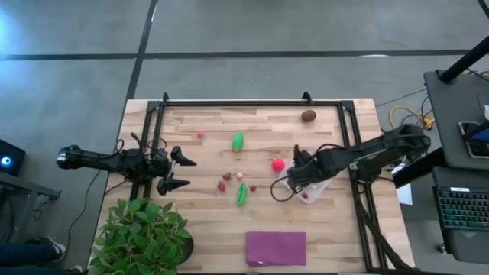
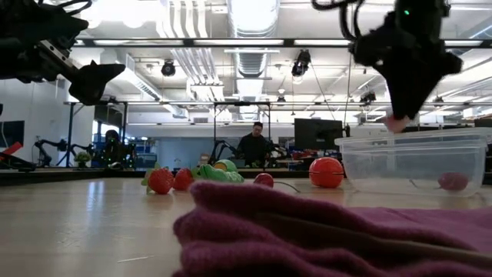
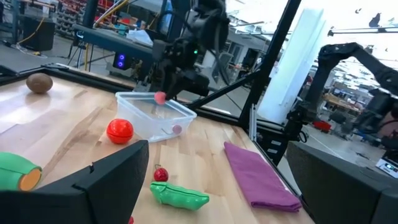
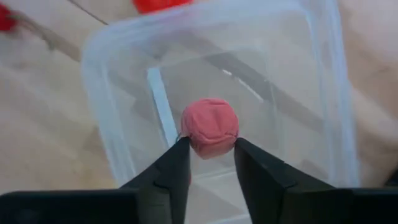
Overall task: Pick and placing Produce into tupperware
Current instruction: Put the bottom pink peach into the transparent bin, then put the brown kiwi into the transparent bin
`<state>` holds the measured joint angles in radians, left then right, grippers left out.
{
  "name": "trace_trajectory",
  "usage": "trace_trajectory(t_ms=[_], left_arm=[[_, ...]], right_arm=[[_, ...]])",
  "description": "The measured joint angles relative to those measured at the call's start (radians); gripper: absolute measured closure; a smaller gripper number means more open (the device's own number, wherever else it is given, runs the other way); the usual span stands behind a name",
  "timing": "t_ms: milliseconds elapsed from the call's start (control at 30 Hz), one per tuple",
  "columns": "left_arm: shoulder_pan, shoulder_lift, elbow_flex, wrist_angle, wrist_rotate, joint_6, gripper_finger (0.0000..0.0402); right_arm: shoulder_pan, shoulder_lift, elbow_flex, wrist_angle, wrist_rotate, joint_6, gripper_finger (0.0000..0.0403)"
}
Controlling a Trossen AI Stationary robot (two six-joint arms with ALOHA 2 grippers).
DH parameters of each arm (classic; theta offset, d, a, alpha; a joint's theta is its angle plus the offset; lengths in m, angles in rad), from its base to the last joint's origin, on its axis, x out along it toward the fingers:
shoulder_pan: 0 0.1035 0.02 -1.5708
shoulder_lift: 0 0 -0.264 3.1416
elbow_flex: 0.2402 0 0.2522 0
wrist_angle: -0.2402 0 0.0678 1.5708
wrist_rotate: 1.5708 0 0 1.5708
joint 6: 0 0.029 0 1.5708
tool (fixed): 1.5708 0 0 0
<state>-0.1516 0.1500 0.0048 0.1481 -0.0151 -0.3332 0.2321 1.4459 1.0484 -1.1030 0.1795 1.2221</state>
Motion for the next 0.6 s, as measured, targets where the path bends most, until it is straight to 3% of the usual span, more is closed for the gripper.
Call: trace_trajectory(t_ms=[200, 400, 600], left_arm=[[0.0, 0.0, 0.0, 0.0, 0.0, 0.0, 0.0035], [0.0, 0.0, 0.0, 0.0, 0.0, 0.0, 0.0035], [0.0, 0.0, 0.0, 0.0, 0.0, 0.0, 0.0035]], right_arm=[[-0.012, -0.037, -0.068, 0.017, 0.012, 0.077, 0.0189], [-0.037, -0.04, 0.034, -0.036, 0.177, 0.149, 0.0147], [-0.273, -0.038, 0.163, -0.238, 0.168, 0.048, 0.0145]])
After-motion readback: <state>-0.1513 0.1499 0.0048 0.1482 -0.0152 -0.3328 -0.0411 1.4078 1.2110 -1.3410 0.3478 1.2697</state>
